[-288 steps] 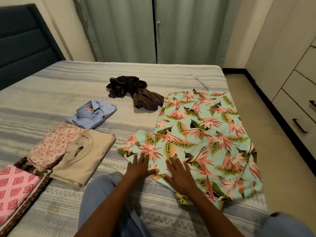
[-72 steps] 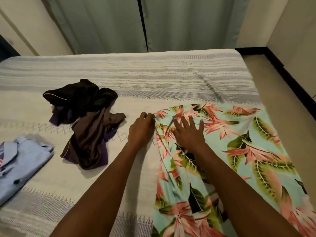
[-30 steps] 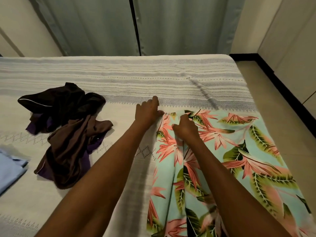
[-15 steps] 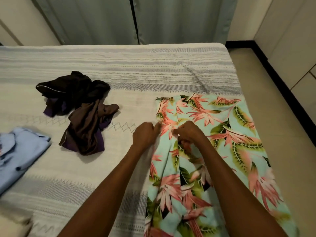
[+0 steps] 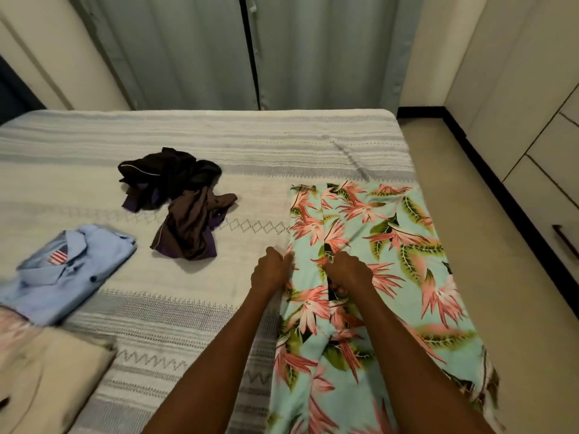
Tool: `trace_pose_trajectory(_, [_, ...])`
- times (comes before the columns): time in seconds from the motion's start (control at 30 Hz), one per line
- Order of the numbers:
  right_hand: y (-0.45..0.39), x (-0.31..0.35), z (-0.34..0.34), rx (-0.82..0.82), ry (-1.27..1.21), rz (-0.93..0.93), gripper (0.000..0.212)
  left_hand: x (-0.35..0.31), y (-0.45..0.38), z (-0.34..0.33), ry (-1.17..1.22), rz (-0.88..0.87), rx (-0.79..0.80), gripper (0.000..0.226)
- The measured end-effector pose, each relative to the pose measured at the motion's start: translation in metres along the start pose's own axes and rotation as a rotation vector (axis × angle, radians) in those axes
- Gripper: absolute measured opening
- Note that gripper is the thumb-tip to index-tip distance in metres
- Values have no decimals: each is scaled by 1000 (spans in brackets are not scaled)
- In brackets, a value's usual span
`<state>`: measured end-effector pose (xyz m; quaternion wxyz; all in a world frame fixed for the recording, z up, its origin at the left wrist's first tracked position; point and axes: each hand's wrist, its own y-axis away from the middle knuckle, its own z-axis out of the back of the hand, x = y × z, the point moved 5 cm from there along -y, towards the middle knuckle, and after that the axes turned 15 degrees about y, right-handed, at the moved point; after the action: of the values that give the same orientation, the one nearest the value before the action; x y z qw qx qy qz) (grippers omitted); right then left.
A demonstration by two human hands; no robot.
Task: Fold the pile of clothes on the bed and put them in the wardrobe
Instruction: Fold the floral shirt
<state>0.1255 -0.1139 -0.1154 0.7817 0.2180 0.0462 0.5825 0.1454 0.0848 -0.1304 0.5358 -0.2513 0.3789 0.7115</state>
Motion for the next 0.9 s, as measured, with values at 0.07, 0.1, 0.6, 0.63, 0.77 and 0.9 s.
trace_pose_trajectory(0.07, [-5, 1, 9, -74, 26, -2, 41, -2, -9, 4, -45, -15, -7, 47])
trace_pose_trajectory(0.1, [-13, 3, 13, -122, 31, 13, 38, -2, -16, 6, -73, -31, -16, 43])
trace_pose_trajectory(0.6, [-197, 51, 5, -215, 293, 377, 61, -75, -203, -33, -350, -167, -174, 56])
trace_pose_trajectory(0.63, [-202, 52, 4, -244, 298, 370, 63, -80, -212, -39, -403, -196, -189, 52])
trace_pose_trajectory(0.77, [-223, 59, 10, -308, 305, 353, 68, -94, -252, -49, -363, -195, -198, 34])
trace_pose_trajectory(0.9, [-238, 63, 16, -349, 300, 319, 72, -97, -279, -41, -167, -186, -165, 27])
